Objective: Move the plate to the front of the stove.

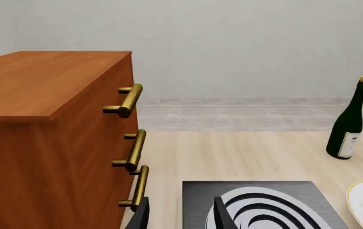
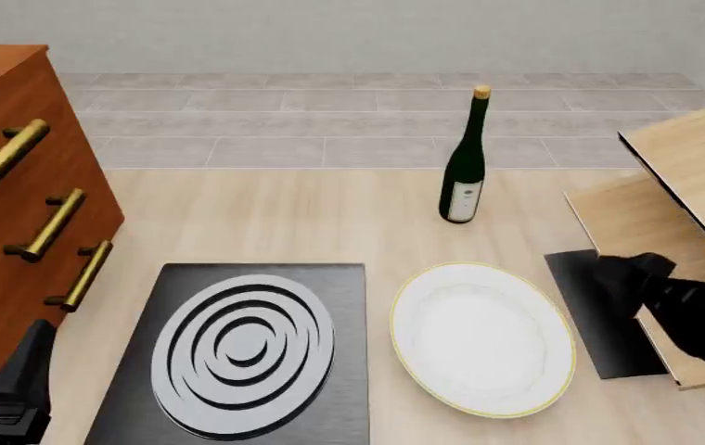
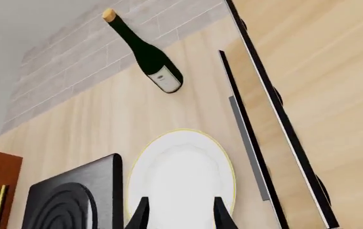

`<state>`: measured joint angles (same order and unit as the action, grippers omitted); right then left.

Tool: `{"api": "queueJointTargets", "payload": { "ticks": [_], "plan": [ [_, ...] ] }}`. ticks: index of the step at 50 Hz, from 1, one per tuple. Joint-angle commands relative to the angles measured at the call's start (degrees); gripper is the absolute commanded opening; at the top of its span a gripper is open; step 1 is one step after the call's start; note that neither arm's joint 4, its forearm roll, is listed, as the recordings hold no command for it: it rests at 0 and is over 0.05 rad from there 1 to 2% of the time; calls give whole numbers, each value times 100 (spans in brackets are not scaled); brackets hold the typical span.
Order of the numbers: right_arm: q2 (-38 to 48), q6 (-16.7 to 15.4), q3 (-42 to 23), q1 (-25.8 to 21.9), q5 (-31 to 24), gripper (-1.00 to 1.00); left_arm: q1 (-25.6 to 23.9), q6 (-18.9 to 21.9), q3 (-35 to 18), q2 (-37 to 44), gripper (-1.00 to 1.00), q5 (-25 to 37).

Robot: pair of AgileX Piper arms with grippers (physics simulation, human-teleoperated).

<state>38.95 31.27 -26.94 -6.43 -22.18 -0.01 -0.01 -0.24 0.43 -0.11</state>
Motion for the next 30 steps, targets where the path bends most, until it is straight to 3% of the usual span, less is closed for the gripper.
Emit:
{"api": "queueJointTargets", "payload": {
  "ticks": [1,30],
  "plan": [
    [474,177,573,160,484,100,0,0,0,0,100,0],
    [1739,537,1664,-33,2035,100,0,1,0,0,100,0]
  ]
}}
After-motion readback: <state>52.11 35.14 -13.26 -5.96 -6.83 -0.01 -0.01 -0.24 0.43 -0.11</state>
